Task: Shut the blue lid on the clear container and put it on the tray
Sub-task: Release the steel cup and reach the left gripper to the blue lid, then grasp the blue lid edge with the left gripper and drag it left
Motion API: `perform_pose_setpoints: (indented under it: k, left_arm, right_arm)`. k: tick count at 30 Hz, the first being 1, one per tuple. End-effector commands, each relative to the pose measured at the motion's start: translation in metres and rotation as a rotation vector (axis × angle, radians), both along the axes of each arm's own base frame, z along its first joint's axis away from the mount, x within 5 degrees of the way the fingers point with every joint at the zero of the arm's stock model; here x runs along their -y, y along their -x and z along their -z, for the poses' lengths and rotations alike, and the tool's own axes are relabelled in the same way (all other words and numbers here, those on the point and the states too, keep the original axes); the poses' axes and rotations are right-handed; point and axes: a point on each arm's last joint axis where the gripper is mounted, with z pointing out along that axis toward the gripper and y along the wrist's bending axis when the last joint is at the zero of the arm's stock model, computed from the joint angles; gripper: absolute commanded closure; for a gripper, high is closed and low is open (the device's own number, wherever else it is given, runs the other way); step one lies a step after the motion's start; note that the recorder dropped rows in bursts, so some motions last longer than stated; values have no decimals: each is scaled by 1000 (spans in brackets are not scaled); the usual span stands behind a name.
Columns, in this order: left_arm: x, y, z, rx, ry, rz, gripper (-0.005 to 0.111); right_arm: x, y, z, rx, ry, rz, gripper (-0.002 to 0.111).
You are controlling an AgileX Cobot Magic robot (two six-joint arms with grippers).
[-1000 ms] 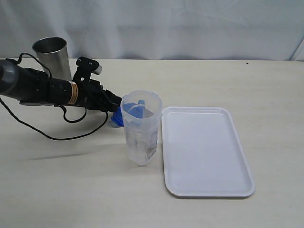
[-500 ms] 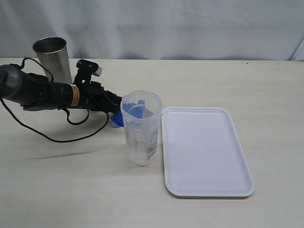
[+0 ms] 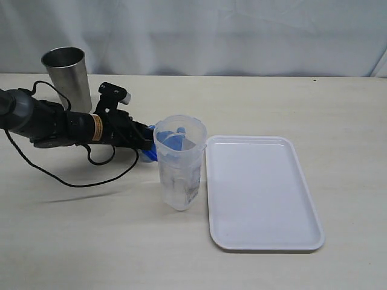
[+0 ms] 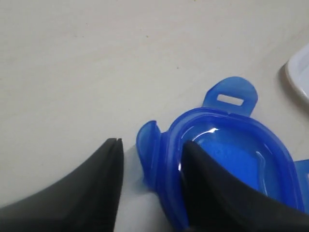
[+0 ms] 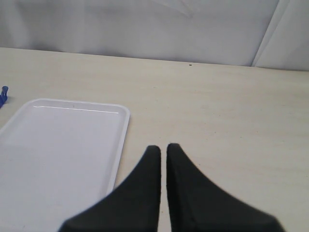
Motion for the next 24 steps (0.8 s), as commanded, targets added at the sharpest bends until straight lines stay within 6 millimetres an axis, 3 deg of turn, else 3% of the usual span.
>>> perform_pose_setpoints:
  k: [1, 12, 20, 24]
  left_arm:
    - [3, -1, -1, 5, 6, -6, 68]
    - [7, -1, -5, 22, 67, 21, 107]
    - [6, -1, -6, 21, 49, 12, 107]
    - [-2, -1, -11, 23, -50, -2, 107]
  right_arm:
    - [0, 0, 1, 1, 0, 6, 104]
    - [0, 0, 1, 1, 0, 6, 104]
    - [0, 0, 1, 1, 0, 6, 104]
    - [0, 0, 1, 1, 0, 6, 104]
